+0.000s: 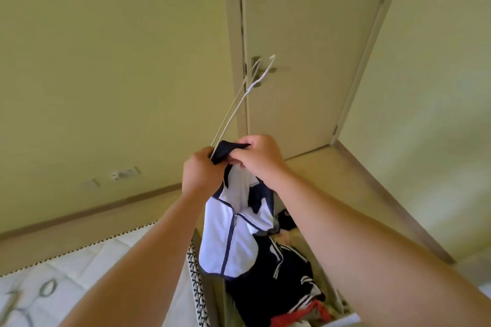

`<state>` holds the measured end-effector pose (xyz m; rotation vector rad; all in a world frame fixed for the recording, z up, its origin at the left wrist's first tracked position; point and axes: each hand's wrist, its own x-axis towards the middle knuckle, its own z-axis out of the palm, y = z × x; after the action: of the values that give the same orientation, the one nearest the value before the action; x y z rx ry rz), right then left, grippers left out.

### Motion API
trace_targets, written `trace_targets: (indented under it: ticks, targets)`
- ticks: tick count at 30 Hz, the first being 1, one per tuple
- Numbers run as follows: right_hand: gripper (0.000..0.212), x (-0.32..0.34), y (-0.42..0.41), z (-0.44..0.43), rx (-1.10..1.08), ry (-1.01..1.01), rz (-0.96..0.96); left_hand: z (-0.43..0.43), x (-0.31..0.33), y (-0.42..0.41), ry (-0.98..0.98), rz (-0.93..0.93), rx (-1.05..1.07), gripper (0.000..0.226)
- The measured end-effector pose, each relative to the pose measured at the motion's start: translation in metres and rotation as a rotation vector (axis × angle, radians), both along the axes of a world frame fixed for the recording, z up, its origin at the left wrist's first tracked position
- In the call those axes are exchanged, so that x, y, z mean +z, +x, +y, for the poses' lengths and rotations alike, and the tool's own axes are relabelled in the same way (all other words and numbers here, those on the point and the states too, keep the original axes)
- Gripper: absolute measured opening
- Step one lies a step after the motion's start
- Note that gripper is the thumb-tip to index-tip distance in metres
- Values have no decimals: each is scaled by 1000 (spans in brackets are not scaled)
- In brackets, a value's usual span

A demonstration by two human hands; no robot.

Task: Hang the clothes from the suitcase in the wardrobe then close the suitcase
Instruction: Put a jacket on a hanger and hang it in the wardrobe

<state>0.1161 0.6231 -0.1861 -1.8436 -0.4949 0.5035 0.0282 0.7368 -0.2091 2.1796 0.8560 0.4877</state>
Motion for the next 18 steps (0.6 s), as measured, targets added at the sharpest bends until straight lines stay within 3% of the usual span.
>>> trace_targets:
  ticks: [3,6,9,11,15,18]
  targets:
    - [15,5,11,-13,-98,-59,-140,6,42,8,15,-63,47,5]
    - [53,-6,16,-24,6,-356,-180,9,69,12,-3,-131,80,11]
    - [85,-31,7,-21,138,-567,-76,10,90,17,-21,-216,108,14]
    - [80,-45,-3,-14,109,-567,-50,9,103,20,-50,-271,108,15]
    - [42,-58,-7,-8,-4,-444,-24,14,123,20,-113,-370,118,11]
    - [39,-50,2,-10,-88,-437,9,28,130,14,-145,-408,178,15]
